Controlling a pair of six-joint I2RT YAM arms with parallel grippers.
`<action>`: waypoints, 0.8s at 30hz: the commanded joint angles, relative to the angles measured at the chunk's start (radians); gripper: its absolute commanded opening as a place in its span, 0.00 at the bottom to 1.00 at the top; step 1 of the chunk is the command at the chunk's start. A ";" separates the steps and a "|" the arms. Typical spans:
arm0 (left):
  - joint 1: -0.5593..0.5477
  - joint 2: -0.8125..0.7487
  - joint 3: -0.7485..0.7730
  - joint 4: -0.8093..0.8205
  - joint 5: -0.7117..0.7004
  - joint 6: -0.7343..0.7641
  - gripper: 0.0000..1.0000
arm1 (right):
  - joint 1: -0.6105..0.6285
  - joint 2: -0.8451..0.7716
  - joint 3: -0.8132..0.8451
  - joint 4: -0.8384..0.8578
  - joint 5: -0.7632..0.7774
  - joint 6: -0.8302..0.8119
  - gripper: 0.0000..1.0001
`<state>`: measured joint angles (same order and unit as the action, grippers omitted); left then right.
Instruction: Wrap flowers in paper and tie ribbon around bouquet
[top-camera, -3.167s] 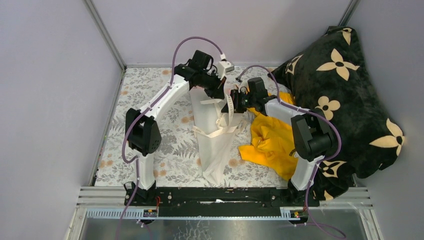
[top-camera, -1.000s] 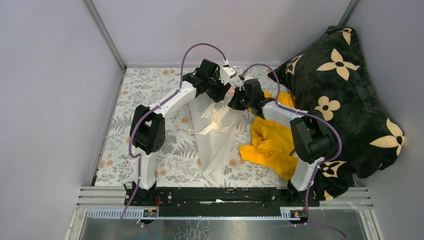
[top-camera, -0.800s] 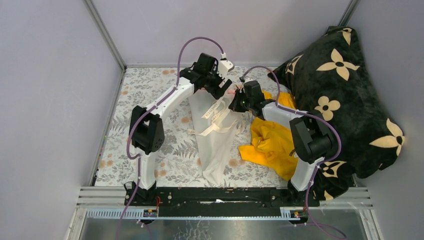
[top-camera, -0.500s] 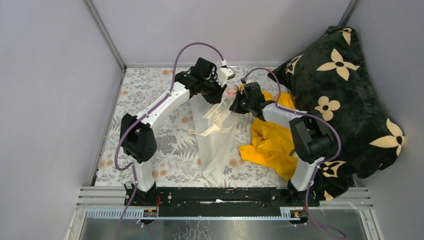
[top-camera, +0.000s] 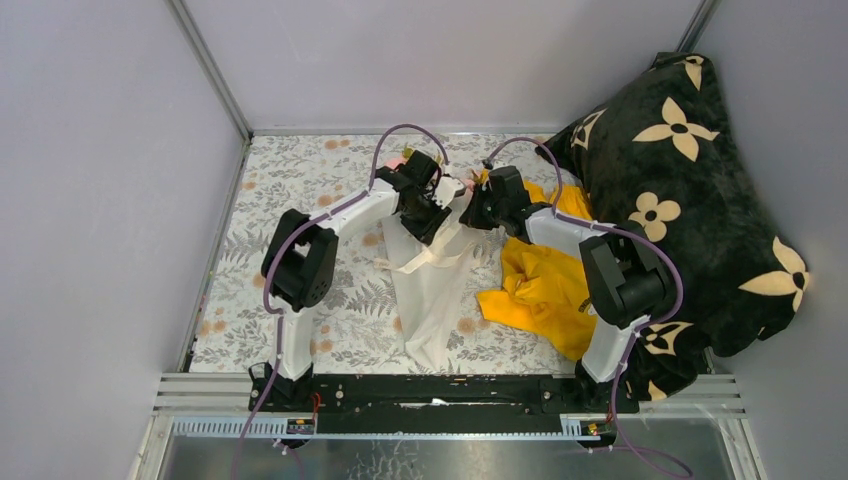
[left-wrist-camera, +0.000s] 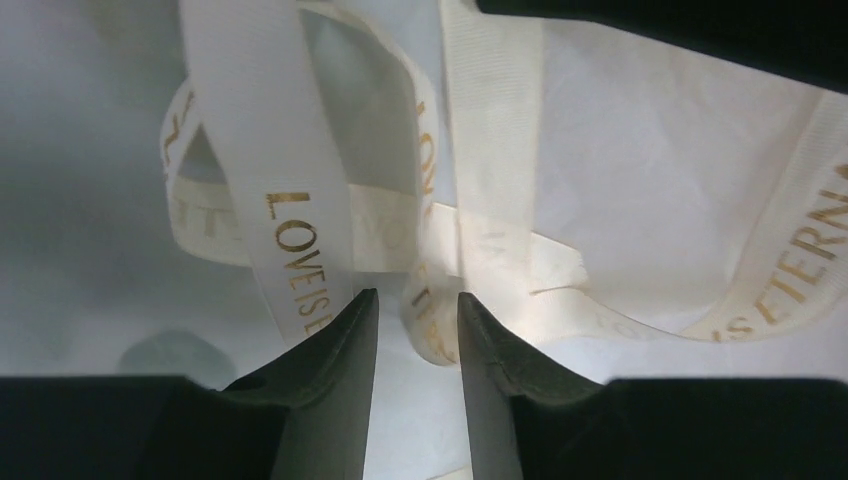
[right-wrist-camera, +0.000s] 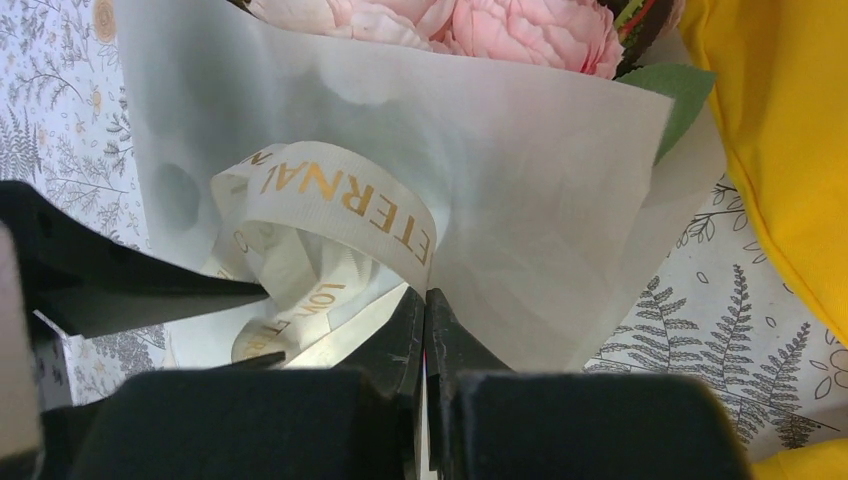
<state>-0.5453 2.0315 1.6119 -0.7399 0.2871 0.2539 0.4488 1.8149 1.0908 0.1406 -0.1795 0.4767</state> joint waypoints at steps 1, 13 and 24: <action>-0.004 -0.007 -0.032 0.091 -0.080 0.010 0.42 | -0.007 -0.064 -0.007 0.022 -0.021 -0.001 0.00; -0.002 -0.114 0.142 -0.084 0.117 0.033 0.00 | -0.009 -0.055 -0.022 0.015 -0.060 0.002 0.00; 0.007 -0.192 0.495 -0.317 0.251 0.050 0.00 | -0.011 -0.036 -0.008 -0.033 -0.168 -0.049 0.00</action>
<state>-0.5446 1.8881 1.9835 -0.9607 0.4381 0.2951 0.4431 1.8019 1.0626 0.1333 -0.2714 0.4660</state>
